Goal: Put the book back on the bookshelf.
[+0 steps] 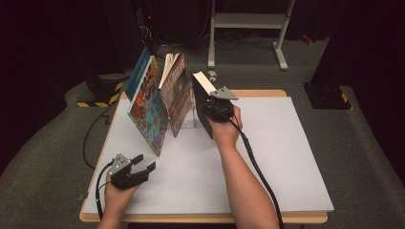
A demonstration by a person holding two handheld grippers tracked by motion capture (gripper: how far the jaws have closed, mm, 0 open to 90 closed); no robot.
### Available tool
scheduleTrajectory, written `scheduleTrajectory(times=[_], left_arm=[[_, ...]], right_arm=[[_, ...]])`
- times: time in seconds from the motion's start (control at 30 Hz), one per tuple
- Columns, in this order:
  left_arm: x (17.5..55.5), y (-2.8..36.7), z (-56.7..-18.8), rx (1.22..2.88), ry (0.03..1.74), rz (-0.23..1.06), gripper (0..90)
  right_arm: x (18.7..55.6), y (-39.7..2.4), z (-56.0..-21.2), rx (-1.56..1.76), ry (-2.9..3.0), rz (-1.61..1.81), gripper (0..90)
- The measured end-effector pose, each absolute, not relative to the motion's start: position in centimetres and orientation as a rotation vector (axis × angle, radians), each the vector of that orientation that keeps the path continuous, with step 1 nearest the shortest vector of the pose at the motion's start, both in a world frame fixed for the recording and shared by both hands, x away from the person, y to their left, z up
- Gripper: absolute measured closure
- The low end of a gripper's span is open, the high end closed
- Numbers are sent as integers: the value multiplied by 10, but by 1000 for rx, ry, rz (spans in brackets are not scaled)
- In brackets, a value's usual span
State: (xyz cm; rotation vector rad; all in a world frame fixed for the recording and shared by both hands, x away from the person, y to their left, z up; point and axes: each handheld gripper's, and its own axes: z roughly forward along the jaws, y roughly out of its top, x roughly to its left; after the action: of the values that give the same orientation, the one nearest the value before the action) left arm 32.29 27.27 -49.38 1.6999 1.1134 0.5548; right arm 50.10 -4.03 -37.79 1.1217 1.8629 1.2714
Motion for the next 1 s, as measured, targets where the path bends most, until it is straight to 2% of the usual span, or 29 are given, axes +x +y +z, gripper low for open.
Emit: scheduleTrajectory(times=[0.53, 0.83, 1.0], left_arm=[[326, 274, -495, 1688, 1112, 532, 348], [326, 273, -496, 1698, 1114, 540, 352], [325, 271, -496, 1720, 1108, 568, 351]], right_arm=[[548, -20, -387, 1178, 1792, 1258, 540], [551, -20, -398, 1200, 1793, 1255, 535], [546, -22, -400, 1213, 1846, 1237, 498]])
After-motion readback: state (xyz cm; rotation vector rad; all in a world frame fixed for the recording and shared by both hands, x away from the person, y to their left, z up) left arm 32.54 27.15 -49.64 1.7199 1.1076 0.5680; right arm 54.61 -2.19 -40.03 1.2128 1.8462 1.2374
